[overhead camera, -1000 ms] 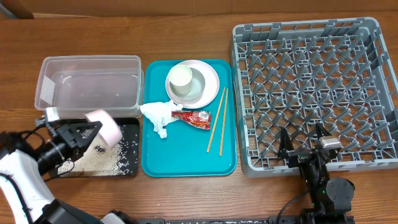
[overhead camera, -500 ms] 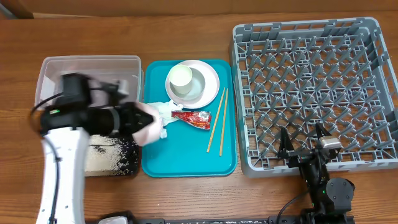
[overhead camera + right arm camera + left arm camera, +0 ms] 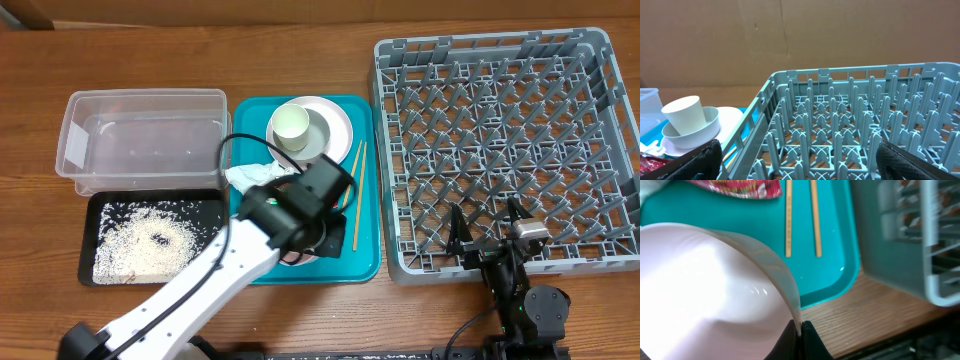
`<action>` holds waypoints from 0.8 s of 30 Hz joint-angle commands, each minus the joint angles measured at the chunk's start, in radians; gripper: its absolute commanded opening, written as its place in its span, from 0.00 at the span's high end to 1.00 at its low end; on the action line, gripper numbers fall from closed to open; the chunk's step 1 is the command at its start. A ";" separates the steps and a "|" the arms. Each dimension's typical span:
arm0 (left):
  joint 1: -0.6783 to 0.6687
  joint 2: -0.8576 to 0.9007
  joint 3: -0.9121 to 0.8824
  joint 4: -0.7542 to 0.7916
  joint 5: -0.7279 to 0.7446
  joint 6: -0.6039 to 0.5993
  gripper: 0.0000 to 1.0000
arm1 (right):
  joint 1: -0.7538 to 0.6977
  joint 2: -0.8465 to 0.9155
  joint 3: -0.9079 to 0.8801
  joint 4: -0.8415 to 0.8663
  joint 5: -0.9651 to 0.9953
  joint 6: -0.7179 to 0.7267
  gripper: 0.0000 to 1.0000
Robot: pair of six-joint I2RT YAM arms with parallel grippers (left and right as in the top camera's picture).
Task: Sort waste into correct bins and load items into the dishwasher
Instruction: 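Carry the empty pink bowl back and set it on the teal tray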
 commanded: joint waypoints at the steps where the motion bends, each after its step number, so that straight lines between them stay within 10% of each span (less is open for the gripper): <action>1: -0.043 0.080 0.018 -0.013 -0.119 -0.051 0.96 | -0.002 -0.009 -0.011 0.005 -0.002 0.001 0.00; 24: -0.045 0.236 0.018 -0.055 -0.142 -0.050 0.83 | -0.002 -0.009 -0.011 0.005 -0.002 0.001 0.00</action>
